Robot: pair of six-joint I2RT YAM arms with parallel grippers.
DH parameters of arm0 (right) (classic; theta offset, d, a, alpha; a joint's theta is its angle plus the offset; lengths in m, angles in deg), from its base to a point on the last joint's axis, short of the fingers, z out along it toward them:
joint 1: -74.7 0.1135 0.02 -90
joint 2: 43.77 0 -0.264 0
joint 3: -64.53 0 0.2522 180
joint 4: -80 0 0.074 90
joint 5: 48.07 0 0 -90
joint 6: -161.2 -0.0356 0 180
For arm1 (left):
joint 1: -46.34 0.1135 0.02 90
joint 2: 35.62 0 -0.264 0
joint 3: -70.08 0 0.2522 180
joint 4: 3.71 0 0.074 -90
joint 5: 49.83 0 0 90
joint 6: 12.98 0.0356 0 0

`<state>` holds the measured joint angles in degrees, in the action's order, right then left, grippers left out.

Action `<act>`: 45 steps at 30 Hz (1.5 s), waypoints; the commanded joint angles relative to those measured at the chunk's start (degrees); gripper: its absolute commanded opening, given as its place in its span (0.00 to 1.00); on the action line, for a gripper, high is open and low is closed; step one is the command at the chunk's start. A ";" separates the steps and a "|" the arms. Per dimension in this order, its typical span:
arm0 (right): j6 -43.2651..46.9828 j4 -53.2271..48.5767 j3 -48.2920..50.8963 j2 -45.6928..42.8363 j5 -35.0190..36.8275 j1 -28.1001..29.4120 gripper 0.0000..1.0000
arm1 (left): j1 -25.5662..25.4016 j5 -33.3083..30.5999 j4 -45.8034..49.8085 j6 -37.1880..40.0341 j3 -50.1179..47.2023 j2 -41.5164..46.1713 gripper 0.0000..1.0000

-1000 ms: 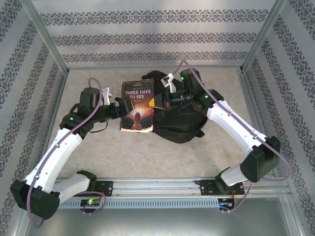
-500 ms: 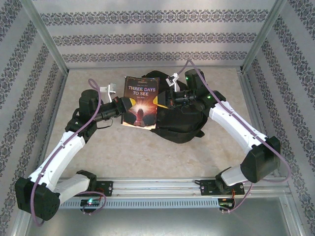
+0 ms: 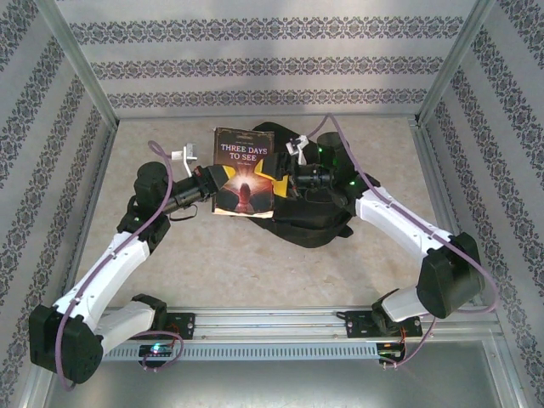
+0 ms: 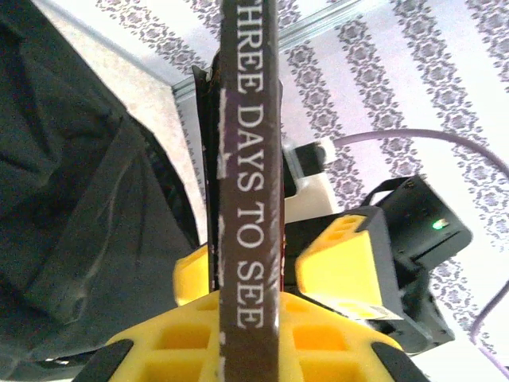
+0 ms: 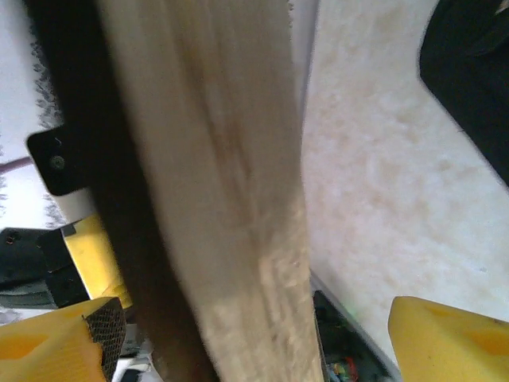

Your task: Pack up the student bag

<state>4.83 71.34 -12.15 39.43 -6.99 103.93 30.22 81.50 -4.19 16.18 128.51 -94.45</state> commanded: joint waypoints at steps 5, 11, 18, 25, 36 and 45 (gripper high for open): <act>-17.30 27.92 5.33 1.14 -2.64 0.27 0.61 | 0.29 -1.16 -10.03 -6.12 -1.61 2.03 0.00; -15.46 25.73 6.20 -1.24 -2.96 -0.67 0.05 | 0.23 -0.18 -9.30 -7.28 -2.73 2.48 0.03; -1.26 9.13 4.99 -5.11 -8.50 -1.69 0.00 | 0.22 2.78 -10.98 -7.26 -4.23 3.39 0.41; 2.43 6.29 8.88 -8.59 -14.32 -3.62 0.00 | -0.06 5.69 -9.03 -5.43 -4.22 2.99 0.38; 4.35 3.96 5.66 -5.88 -17.39 -3.32 0.00 | -3.92 9.55 -10.13 -3.84 -5.11 0.38 0.30; -1.01 7.83 8.89 -8.14 -6.79 -6.99 0.23 | -2.73 3.42 -19.03 -9.77 -6.09 -0.08 0.00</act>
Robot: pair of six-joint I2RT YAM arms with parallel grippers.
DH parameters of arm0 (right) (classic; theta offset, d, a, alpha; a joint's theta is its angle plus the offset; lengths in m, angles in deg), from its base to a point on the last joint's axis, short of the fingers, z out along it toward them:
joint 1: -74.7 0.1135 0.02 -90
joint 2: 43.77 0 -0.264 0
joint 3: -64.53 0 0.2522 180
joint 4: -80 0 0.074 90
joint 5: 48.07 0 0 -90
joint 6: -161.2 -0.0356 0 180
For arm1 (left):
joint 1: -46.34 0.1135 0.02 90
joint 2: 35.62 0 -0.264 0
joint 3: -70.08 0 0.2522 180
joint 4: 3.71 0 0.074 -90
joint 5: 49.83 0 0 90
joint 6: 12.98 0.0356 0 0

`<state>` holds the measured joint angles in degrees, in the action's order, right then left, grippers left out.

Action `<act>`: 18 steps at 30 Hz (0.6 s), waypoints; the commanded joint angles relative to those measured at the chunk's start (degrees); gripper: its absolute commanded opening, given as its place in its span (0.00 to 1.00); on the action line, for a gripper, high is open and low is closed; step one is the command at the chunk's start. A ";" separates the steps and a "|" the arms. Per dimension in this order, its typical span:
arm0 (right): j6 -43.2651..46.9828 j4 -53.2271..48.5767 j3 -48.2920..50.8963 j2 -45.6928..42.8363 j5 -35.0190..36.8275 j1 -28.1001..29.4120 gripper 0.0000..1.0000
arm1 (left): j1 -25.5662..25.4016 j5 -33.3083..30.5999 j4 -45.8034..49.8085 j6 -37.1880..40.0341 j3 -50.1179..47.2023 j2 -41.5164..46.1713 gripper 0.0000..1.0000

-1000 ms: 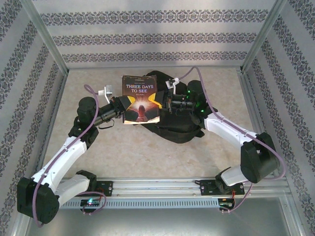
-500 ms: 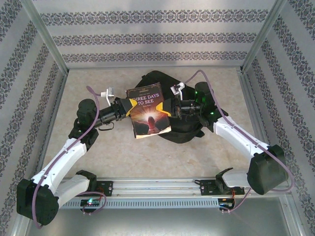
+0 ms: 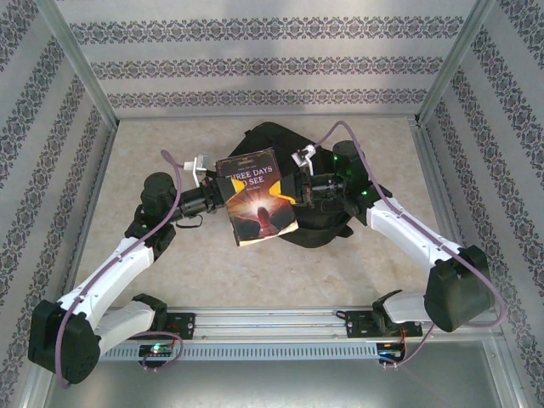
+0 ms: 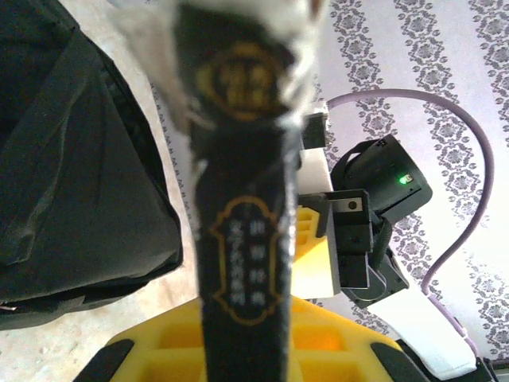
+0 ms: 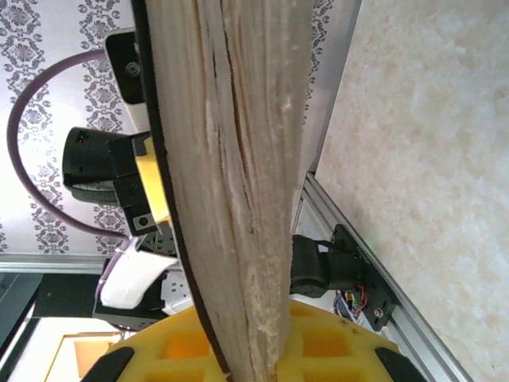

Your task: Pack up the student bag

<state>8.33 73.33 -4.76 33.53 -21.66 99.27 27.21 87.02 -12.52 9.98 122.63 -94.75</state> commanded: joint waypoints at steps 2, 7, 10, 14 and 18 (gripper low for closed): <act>-6.54 9.17 2.35 -2.93 10.50 -1.64 0.39 | 0.84 -7.44 -15.04 -7.40 -0.62 -0.52 0.00; -16.03 23.32 3.45 -0.78 11.39 0.53 0.68 | 0.83 -19.11 -24.99 -13.96 0.36 -4.54 0.00; -18.35 26.92 4.15 -1.22 13.78 0.71 0.82 | 0.91 -23.49 -25.07 -14.52 2.06 -5.70 0.00; -21.01 29.84 5.17 -1.59 16.76 0.83 0.89 | 1.03 -26.17 -25.39 -14.34 4.11 -7.00 0.00; -24.69 33.05 7.30 -1.09 20.20 0.48 0.90 | 1.12 -26.38 -26.66 -15.33 4.78 -8.32 0.00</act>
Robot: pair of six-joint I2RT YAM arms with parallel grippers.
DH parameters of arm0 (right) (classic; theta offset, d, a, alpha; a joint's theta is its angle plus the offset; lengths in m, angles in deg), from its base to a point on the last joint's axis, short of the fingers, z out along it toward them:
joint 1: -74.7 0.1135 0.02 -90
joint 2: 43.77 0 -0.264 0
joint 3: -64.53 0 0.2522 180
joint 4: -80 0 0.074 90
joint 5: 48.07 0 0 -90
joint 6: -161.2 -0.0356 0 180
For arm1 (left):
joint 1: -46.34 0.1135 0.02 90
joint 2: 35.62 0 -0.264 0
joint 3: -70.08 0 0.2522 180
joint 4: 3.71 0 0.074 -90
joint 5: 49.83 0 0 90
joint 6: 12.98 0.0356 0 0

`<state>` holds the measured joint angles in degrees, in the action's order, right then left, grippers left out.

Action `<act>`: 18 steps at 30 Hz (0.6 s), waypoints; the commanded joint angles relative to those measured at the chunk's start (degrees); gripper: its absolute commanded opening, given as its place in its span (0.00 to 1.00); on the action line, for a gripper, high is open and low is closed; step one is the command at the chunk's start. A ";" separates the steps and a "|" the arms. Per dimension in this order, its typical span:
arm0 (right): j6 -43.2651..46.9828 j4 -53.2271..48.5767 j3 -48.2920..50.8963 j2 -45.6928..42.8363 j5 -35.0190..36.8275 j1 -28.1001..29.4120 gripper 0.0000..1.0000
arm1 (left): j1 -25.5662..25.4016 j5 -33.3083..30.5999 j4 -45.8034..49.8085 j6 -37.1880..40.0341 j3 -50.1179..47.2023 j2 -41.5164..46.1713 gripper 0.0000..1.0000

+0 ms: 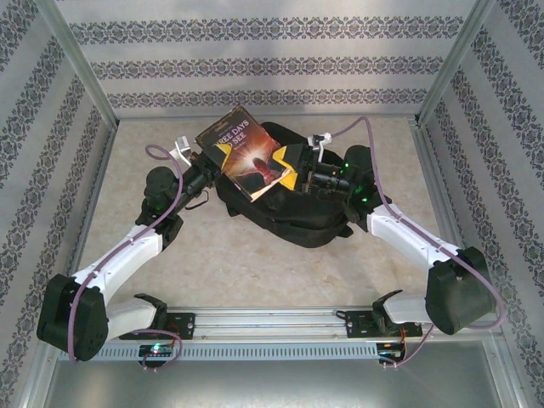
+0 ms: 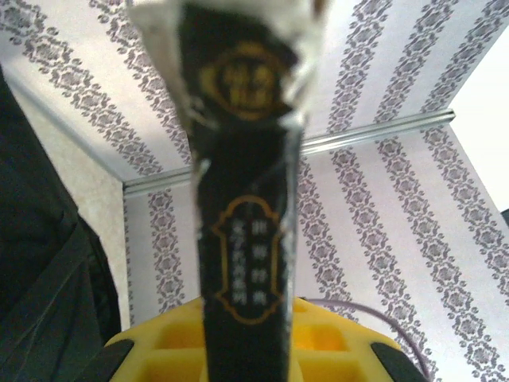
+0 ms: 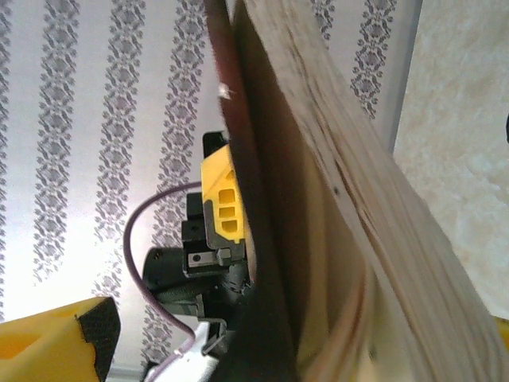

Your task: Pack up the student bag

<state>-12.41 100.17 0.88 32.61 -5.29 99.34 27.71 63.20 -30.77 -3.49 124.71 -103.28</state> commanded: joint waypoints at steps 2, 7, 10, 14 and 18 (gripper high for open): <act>-5.85 8.26 3.15 -0.32 6.38 0.69 0.89 | 0.56 -3.75 -9.04 -2.59 2.44 0.19 0.00; -6.21 8.61 3.24 0.62 11.51 3.81 0.90 | 0.60 -4.49 -9.61 -3.76 2.87 -0.70 0.00; -6.51 11.54 2.60 1.88 14.65 4.90 0.88 | 0.45 -4.84 -10.47 -4.65 2.67 -1.37 0.00; -4.84 14.53 1.58 3.49 19.81 7.63 0.81 | 0.40 -5.17 -9.54 -4.61 2.75 -1.64 0.00; -4.10 17.88 1.35 5.08 24.60 9.04 0.64 | 0.23 -5.72 -8.38 -4.30 2.45 -1.48 0.00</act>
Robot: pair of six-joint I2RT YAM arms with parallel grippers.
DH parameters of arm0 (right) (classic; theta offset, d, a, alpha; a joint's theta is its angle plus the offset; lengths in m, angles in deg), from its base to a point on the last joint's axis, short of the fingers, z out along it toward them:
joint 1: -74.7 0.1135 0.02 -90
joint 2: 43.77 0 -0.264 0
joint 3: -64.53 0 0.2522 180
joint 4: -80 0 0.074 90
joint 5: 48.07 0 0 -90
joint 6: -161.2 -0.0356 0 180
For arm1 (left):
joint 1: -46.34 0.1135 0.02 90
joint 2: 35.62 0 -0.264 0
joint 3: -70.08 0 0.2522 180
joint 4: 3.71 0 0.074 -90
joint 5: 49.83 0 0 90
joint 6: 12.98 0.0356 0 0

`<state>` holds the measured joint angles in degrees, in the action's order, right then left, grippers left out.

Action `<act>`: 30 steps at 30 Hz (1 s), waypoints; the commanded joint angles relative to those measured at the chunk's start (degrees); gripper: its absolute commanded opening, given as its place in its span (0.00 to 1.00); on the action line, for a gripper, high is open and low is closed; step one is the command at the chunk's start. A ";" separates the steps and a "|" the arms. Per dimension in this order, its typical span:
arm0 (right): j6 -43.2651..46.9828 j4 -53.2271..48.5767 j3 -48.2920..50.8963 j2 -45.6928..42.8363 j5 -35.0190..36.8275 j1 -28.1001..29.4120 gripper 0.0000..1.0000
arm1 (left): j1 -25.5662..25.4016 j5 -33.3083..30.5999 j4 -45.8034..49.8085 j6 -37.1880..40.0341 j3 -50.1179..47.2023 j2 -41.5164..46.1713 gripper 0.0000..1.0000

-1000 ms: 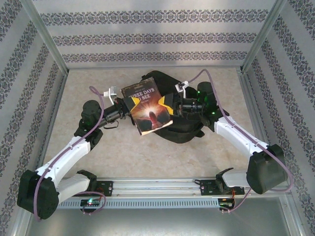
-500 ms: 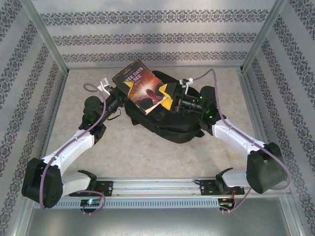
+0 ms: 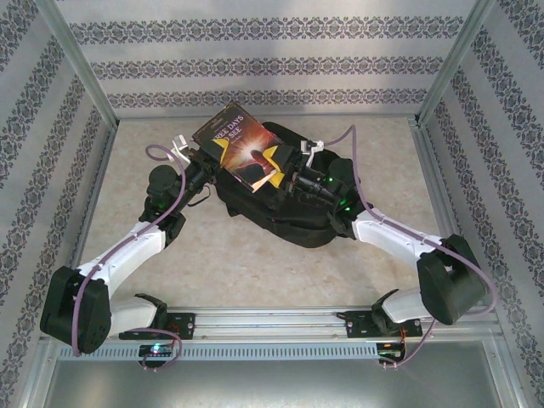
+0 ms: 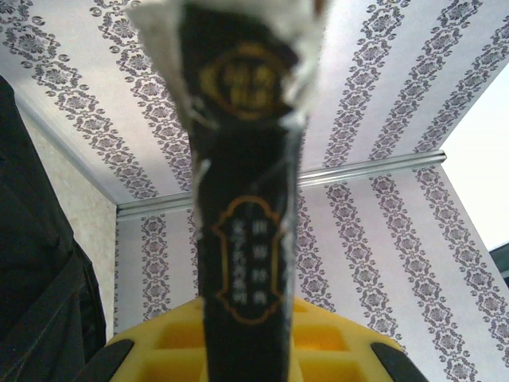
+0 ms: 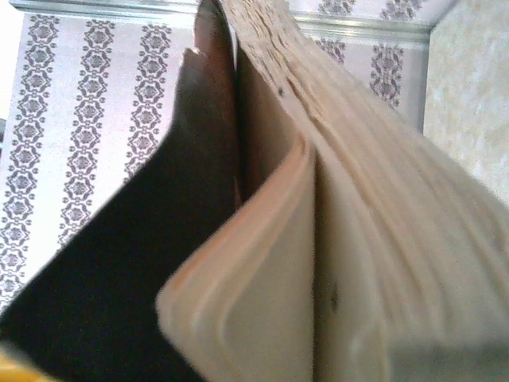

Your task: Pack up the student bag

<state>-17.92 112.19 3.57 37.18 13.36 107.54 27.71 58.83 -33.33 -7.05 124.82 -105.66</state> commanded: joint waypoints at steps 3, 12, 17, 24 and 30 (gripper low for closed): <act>3.28 4.76 -1.69 0.64 8.56 2.16 0.53 | -0.01 -2.08 -4.22 0.09 2.15 1.28 0.00; 6.85 -4.98 0.15 -2.56 5.95 -2.95 0.00 | -0.79 1.00 6.83 6.47 3.60 1.11 0.39; 12.88 -21.77 4.41 -13.76 4.95 -12.35 0.00 | -4.03 4.31 42.14 31.11 18.48 -1.72 0.60; 26.52 -48.90 2.22 -29.12 8.83 -20.33 0.00 | -13.41 -8.34 66.29 52.39 36.55 -16.23 0.63; 31.50 -68.68 -1.30 -36.83 13.12 -28.99 0.00 | -16.51 -11.45 74.04 59.97 49.96 -29.15 0.71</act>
<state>7.72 54.93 5.62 3.39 22.60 81.55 11.82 50.35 31.65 44.82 170.56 -131.56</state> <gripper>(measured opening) 0.149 0.705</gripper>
